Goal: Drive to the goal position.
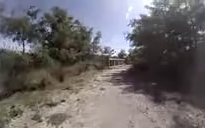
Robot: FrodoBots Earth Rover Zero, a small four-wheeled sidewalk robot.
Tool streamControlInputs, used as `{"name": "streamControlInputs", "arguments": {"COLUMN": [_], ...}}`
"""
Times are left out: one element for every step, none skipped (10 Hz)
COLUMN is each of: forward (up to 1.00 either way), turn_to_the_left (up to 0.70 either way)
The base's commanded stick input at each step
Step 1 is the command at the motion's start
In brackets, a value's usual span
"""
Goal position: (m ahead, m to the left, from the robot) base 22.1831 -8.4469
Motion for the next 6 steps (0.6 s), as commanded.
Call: {"name": "streamControlInputs", "arguments": {"forward": [0.7, 0.7, 0.7, 0.7, 0.7, 0.7], "turn_to_the_left": [0.0, 0.0, 0.0, 0.0, 0.0, 0.0]}}
